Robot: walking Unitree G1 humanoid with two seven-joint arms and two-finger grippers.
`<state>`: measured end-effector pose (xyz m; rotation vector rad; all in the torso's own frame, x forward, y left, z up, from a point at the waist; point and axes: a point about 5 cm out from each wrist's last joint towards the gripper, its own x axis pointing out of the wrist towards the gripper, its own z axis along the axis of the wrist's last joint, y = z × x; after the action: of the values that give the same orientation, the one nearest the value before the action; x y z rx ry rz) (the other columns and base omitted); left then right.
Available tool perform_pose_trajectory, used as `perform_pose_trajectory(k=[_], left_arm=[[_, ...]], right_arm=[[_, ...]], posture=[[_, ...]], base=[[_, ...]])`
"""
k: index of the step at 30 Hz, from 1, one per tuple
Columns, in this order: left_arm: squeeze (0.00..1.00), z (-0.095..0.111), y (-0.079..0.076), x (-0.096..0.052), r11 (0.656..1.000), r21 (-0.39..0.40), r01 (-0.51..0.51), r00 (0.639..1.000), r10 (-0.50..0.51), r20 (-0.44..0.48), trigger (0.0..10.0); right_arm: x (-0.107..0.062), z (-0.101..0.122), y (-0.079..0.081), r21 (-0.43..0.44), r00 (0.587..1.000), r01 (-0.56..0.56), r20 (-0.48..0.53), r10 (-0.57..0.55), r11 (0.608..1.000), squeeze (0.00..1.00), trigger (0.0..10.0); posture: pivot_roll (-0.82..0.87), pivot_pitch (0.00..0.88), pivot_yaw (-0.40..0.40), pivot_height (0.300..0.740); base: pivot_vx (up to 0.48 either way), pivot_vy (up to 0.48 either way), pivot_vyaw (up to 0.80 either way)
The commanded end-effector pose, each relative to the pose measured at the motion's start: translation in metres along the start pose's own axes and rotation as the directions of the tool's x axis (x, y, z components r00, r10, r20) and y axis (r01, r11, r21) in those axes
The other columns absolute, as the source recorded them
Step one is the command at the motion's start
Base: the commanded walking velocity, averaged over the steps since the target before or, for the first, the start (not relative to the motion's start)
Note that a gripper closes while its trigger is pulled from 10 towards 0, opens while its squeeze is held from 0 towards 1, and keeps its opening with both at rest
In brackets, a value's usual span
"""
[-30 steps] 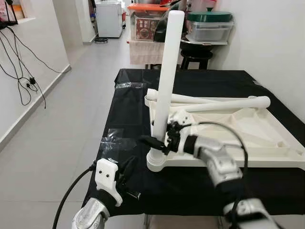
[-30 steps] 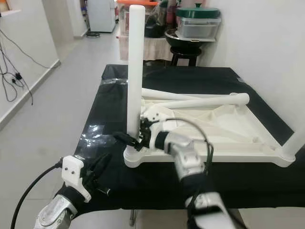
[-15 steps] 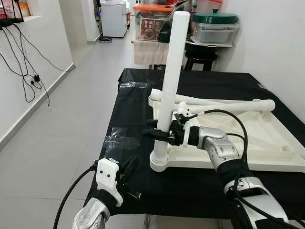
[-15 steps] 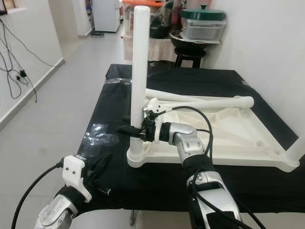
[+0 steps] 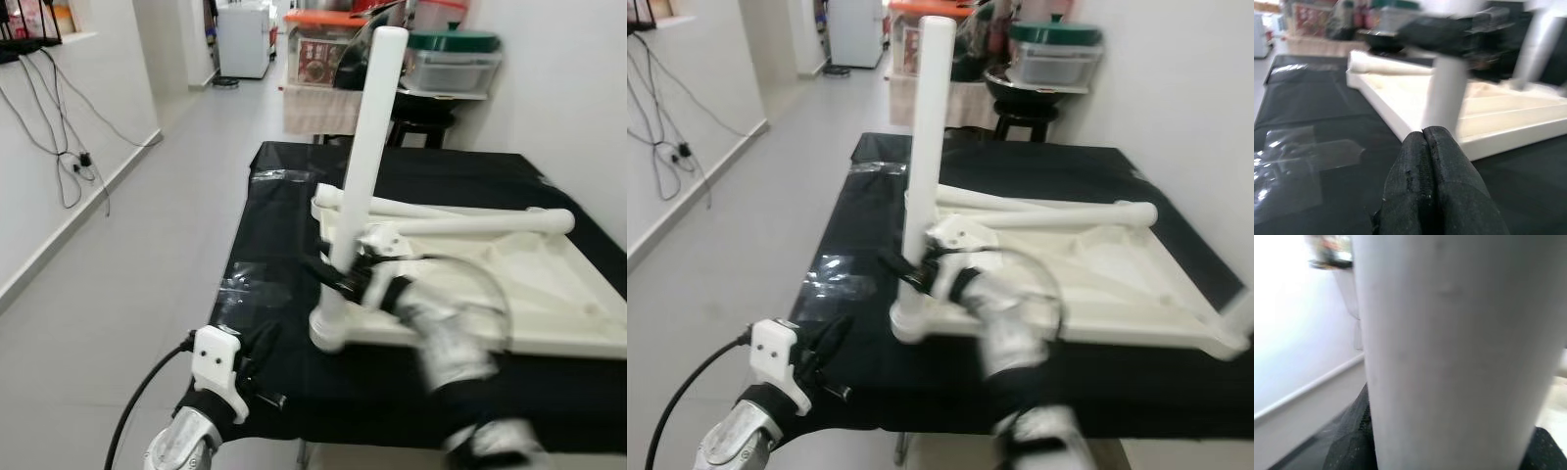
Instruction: Building children table
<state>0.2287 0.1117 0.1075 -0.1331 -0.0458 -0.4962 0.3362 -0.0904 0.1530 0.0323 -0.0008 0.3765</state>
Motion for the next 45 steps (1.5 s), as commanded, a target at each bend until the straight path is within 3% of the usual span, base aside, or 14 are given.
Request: perform_pose_trajectory(k=[1,4,8,9,12,13,14,19,24,26,33,34,39,45], left_arm=[[0.0,0.0,0.003,-0.003,1.0,0.001,-0.011,1.0,0.011,-0.01,10.0],[0.0,0.0,0.003,-0.002,1.0,-0.003,-0.007,1.0,0.007,-0.012,10.0],[0.0,-0.001,0.003,0.0,1.0,0.001,-0.008,1.0,0.008,-0.012,10.0],[0.0,-0.001,0.003,0.0,1.0,0.001,-0.013,1.0,0.013,-0.01,10.0],[0.0,-0.001,0.003,0.0,1.0,0.001,-0.016,1.0,0.016,-0.009,10.0],[0.0,-0.001,0.003,0.0,1.0,-0.001,-0.014,1.0,0.014,-0.009,10.0],[0.0,-0.001,0.003,0.0,1.0,-0.002,-0.012,1.0,0.012,-0.01,10.0],[0.0,-0.001,0.003,0.001,1.0,-0.005,-0.005,1.0,0.005,-0.013,10.0],[0.0,-0.001,0.003,0.001,1.0,-0.002,-0.008,1.0,0.008,-0.012,10.0],[0.0,-0.001,0.004,0.0,1.0,0.005,-0.018,1.0,0.018,-0.01,10.0],[0.0,0.0,0.01,-0.004,0.997,0.058,-0.058,0.998,0.058,-0.013,10.0],[0.0,0.0,0.013,-0.006,0.993,0.087,-0.081,0.996,0.083,-0.015,10.0],[0.0,0.001,0.021,-0.015,0.971,0.187,-0.146,0.988,0.154,-0.026,10.0],[0.0,-0.002,0.025,-0.026,0.961,0.211,-0.178,0.981,0.191,-0.045,10.0]], right_arm=[[-0.022,-0.031,0.009,-0.017,0.989,0.052,-0.135,-0.054,0.999,0.0,0.0],[-0.02,-0.032,0.014,0.024,0.988,-0.063,-0.142,0.065,0.998,0.0,0.0],[-0.011,-0.029,0.003,0.018,0.991,-0.011,-0.133,0.013,1.0,0.0,0.0],[-0.012,-0.028,0.003,0.007,0.99,-0.008,-0.139,0.009,1.0,0.0,1.6],[-0.013,-0.027,0.004,-0.007,0.989,0.018,-0.149,-0.019,1.0,0.0,1.6],[-0.014,-0.026,0.005,0.002,0.989,0.025,-0.149,-0.024,1.0,0.0,10.0],[-0.015,-0.023,0.007,0.013,0.989,0.017,-0.146,-0.015,1.0,1.0,10.0],[-0.014,-0.008,0.007,0.066,0.989,-0.135,-0.049,0.138,0.989,1.0,10.0],[-0.019,-0.008,0.003,0.078,0.982,-0.187,-0.027,0.189,0.979,1.0,10.0],[-0.03,-0.012,-0.005,0.047,0.983,-0.182,-0.014,0.182,0.982,1.0,10.0],[-0.063,-0.018,-0.012,0.1,0.977,-0.211,-0.006,0.213,0.972,1.0,10.0],[-0.073,-0.02,-0.015,0.102,0.978,-0.204,-0.008,0.206,0.974,0.0,10.0],[-0.099,-0.03,-0.029,0.049,0.995,-0.09,-0.036,0.092,0.995,0.0,10.0],[-0.115,-0.04,-0.046,0.003,0.993,0.053,-0.102,-0.053,0.999,0.0,10.0]], posture=[[0.04,0.0,-0.033,0.74],[0.08,0.0,-0.059,0.74],[0.07,0.0,-0.051,0.74],[0.07,0.0,-0.051,0.74],[0.07,0.0,-0.051,0.74],[0.06,0.0,-0.05,0.74],[0.06,0.0,-0.049,0.74],[0.06,0.0,-0.053,0.74],[0.06,0.0,-0.053,0.74],[0.06,0.0,-0.059,0.74],[0.04,0.0,-0.034,0.74],[0.02,0.0,-0.023,0.74],[0.01,0.0,-0.006,0.74],[0.01,0.0,0.009,0.74]], base=[[0.0,0.0,0.0],[0.0,0.0,0.0],[0.0,0.0,0.0],[0.0,0.0,0.0],[0.0,0.0,0.0],[0.0,0.0,0.0],[0.0,0.0,0.0],[0.0,0.0,0.0],[0.0,0.0,0.0],[0.0,0.0,0.0],[0.0,0.0,0.0],[0.0,0.0,0.0],[0.0,0.0,0.0],[0.0,0.0,0.0]])
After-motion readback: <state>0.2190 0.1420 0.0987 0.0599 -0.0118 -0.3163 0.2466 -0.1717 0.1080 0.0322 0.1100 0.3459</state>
